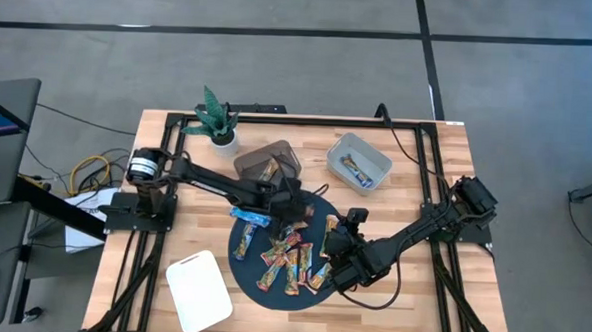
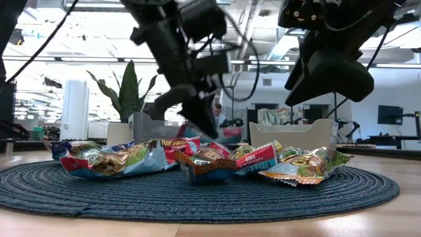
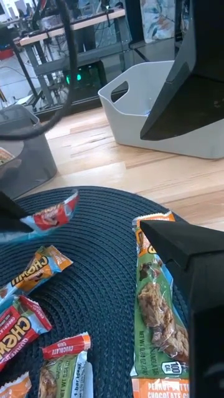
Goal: Pick and place Granola Bars by type
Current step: Put the red granola bar into the white bin
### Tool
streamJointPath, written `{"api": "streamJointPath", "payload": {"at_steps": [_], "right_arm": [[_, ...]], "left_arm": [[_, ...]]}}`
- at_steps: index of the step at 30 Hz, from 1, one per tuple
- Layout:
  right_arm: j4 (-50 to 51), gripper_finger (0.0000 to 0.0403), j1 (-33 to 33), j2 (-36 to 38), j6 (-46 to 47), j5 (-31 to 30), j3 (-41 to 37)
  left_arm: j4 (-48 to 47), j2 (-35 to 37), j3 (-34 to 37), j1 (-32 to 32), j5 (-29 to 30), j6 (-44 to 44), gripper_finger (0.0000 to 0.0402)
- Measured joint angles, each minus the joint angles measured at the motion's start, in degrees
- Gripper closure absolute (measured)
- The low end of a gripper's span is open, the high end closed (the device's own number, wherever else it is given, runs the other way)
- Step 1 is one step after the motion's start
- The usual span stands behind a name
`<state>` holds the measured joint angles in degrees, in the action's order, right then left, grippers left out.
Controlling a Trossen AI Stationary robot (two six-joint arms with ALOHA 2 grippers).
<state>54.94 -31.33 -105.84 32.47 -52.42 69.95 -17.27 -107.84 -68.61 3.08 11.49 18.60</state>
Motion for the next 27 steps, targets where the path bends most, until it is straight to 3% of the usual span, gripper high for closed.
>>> {"api": "streamJointPath", "payload": {"at_steps": [6,10,18,27], "right_arm": [[0.06,0.0188,0.0,0.0,0.02,-0.02,-0.05],[0.24,0.0188,0.0,0.0,0.02,-0.02,-1.38],[-0.47,0.0188,2.16,0.0,-2.04,-0.39,-2.83],[-7.0,0.0188,5.68,0.0,-11.45,-0.13,-2.82]], "left_arm": [[-12.68,2.39,-7.9,4.58,3.73,-0.3,0.0399],[-24.62,5.63,-10.83,9.77,5.47,-5.99,0.04],[-39.98,13.09,-10.9,24.82,9.74,-27.91,0.0401],[-47.87,13.82,-8.72,40.55,9.62,-53.83,0.0401]]}}
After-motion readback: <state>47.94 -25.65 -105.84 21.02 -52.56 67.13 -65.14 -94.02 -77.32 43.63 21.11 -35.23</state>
